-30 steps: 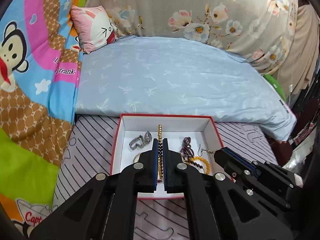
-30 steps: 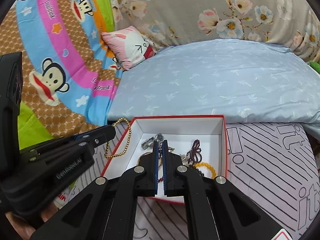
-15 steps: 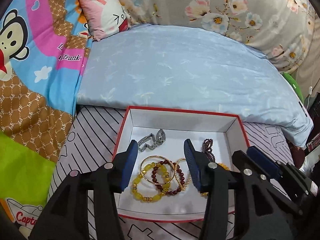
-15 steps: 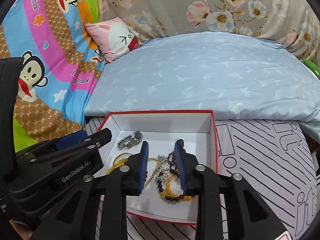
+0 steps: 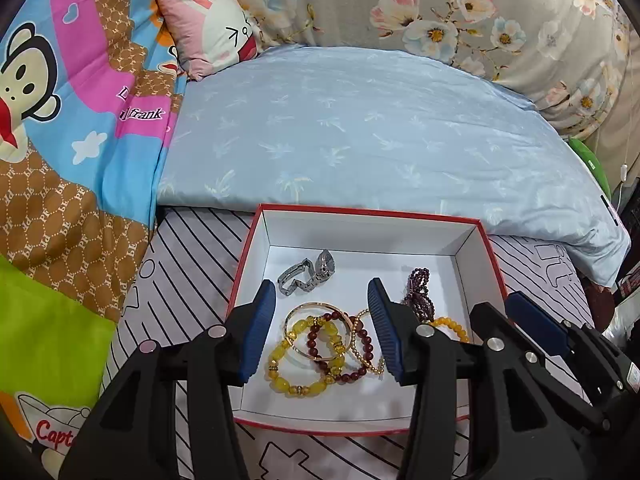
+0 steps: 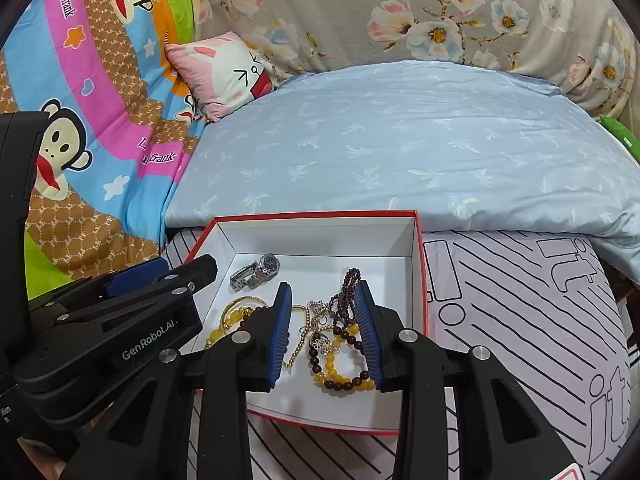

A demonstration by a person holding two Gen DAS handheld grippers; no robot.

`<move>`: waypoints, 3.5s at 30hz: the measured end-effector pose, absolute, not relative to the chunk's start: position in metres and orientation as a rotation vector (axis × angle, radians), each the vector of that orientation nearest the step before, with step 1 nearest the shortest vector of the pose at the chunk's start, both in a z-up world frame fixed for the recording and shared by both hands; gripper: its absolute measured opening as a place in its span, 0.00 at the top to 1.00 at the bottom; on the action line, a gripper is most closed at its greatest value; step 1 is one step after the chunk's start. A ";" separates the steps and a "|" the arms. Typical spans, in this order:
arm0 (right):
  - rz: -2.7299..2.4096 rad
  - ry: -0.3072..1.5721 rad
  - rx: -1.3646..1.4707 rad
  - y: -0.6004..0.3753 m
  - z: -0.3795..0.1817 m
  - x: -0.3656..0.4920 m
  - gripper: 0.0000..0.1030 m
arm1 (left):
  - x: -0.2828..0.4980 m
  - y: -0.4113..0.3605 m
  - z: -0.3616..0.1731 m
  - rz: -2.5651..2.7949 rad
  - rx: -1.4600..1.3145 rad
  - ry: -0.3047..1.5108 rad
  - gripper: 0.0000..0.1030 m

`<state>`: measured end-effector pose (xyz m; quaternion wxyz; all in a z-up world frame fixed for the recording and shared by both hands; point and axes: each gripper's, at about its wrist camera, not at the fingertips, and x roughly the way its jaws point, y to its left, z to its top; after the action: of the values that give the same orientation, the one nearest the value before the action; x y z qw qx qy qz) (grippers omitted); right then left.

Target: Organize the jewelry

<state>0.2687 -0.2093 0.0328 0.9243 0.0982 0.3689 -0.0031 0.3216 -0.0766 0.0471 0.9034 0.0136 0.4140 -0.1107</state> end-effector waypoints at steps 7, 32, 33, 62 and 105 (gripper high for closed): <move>-0.022 0.749 0.189 -0.206 0.042 0.251 0.67 | 0.308 -0.075 0.054 -0.222 0.033 0.850 0.55; -0.148 0.741 0.212 -0.213 0.045 0.184 0.29 | 0.252 -0.056 0.060 -0.101 0.051 0.829 0.09; -0.155 0.738 0.217 -0.213 0.044 0.181 0.26 | 0.250 -0.055 0.059 -0.095 0.050 0.830 0.08; -0.175 0.754 0.184 -0.205 0.030 0.146 0.22 | 0.216 -0.045 0.039 -0.060 0.027 0.870 0.08; -0.167 0.733 0.158 -0.199 0.045 0.122 0.22 | 0.195 -0.043 0.051 -0.055 0.047 0.855 0.07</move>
<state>0.1223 -0.1988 0.0450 0.9271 0.0773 0.3576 -0.0815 0.1945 -0.0426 0.0512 0.9094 0.0228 0.4144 -0.0269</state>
